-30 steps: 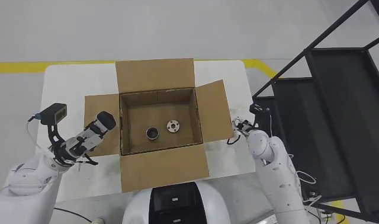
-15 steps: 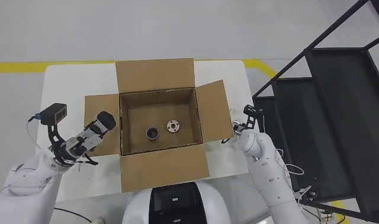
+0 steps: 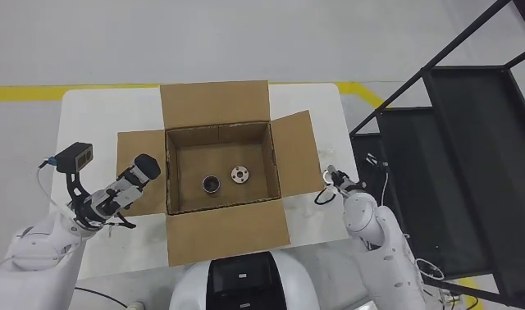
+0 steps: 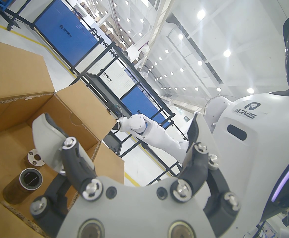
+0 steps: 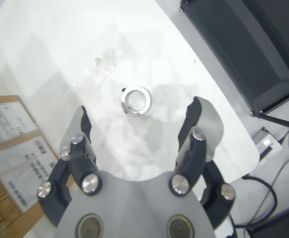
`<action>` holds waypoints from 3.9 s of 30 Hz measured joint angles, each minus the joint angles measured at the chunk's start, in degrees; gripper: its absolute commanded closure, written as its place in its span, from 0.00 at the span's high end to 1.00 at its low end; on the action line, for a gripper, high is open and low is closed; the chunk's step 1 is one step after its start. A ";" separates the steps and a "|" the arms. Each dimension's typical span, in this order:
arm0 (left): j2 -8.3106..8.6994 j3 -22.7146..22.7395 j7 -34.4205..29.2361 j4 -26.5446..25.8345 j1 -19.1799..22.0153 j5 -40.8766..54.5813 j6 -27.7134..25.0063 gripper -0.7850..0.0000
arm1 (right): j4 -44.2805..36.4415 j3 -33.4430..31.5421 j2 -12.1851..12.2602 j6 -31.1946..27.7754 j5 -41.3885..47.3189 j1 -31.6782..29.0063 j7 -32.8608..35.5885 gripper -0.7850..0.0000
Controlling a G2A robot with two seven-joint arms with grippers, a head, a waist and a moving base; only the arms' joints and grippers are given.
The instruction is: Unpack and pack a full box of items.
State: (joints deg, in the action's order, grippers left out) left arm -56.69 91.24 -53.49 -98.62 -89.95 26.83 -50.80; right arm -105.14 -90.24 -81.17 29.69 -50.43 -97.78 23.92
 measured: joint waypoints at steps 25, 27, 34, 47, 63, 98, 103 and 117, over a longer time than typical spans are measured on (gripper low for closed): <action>0.00 0.00 0.00 0.00 0.00 0.00 0.00 1.00 | -19.92 16.49 1.00 -29.26 -16.88 5.53 13.22 1.00; 0.00 0.00 0.00 0.00 0.00 0.00 0.00 1.00 | -16.12 20.11 0.72 -28.82 -18.60 10.83 19.49 1.00; 0.00 0.00 0.00 0.00 0.00 0.00 0.00 1.00 | -3.28 30.75 -1.30 -24.07 -12.55 26.30 37.27 1.00; 0.00 0.00 0.00 0.00 0.00 0.00 0.00 1.00 | 6.77 34.58 -2.66 -19.38 -8.85 34.08 40.73 1.00; 0.00 0.00 0.00 0.00 0.00 0.00 0.00 1.00 | 6.77 34.59 -2.66 -19.39 -8.85 34.08 40.73 1.00; 0.00 0.00 0.00 0.00 0.00 0.00 0.00 1.00 | 43.90 55.94 -13.56 -17.78 -4.69 54.14 36.70 0.00; 0.00 0.00 0.00 0.00 0.00 0.00 0.00 1.00 | 42.58 55.56 -13.48 -16.56 -6.57 53.54 37.31 0.00; 0.00 0.00 0.00 0.00 0.00 0.00 0.00 1.00 | 7.74 41.72 -6.45 -17.64 -19.07 36.73 43.23 0.00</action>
State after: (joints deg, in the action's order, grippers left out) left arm -56.69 91.24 -53.49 -98.62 -89.95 26.83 -50.80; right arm -97.40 -48.52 -87.61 12.05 -69.50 -61.05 67.15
